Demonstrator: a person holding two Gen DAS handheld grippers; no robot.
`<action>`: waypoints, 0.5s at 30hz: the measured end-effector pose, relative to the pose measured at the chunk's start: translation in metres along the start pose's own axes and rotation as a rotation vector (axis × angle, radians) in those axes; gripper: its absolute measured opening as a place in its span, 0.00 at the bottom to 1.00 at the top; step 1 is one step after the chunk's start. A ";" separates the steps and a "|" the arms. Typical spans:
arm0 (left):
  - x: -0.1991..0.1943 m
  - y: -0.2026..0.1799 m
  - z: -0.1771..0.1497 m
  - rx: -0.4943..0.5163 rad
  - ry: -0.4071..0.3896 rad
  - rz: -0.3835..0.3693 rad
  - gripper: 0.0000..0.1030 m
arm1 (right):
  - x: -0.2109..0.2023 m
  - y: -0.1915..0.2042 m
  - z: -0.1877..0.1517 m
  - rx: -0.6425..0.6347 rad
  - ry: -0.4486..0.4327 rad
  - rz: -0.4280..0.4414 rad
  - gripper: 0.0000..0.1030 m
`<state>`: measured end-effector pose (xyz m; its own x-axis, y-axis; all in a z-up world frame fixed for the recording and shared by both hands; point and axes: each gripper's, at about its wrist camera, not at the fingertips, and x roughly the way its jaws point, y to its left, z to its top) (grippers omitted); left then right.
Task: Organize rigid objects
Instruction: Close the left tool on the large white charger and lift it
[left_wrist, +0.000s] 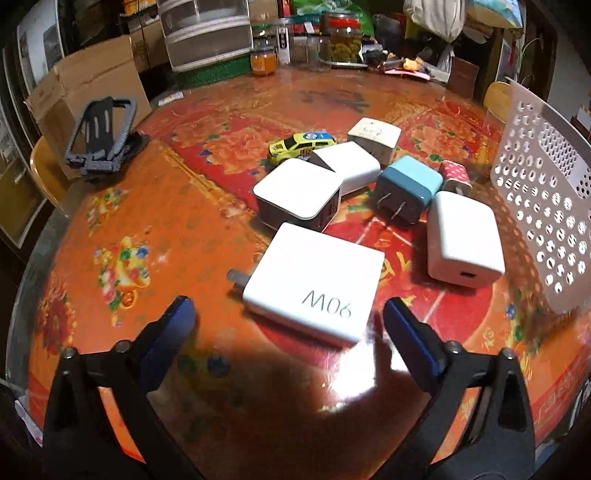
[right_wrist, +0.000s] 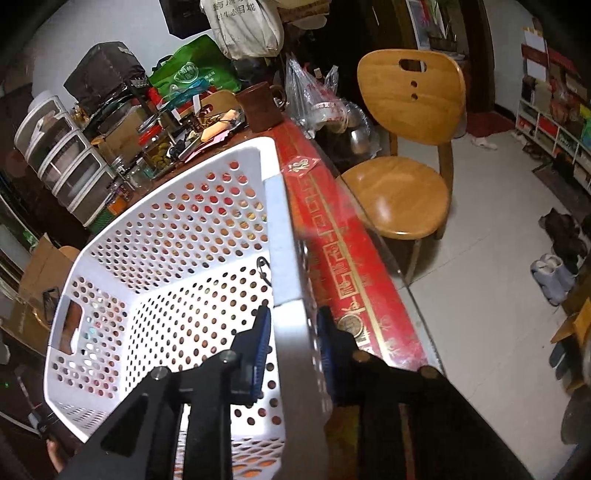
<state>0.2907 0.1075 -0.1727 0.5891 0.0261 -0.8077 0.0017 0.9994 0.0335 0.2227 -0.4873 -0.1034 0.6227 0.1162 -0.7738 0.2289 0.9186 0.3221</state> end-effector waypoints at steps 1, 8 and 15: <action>0.001 0.000 0.002 -0.011 -0.001 -0.008 0.87 | 0.000 -0.001 0.000 0.006 0.002 0.008 0.23; 0.008 0.000 0.010 -0.056 -0.002 -0.029 0.72 | 0.001 -0.007 0.001 0.037 -0.002 0.032 0.21; -0.024 -0.003 0.011 -0.056 -0.077 0.020 0.72 | -0.001 -0.008 0.000 0.046 -0.024 0.048 0.20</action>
<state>0.2851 0.1041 -0.1467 0.6493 0.0469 -0.7591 -0.0546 0.9984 0.0150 0.2200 -0.4950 -0.1058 0.6513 0.1504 -0.7438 0.2322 0.8936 0.3840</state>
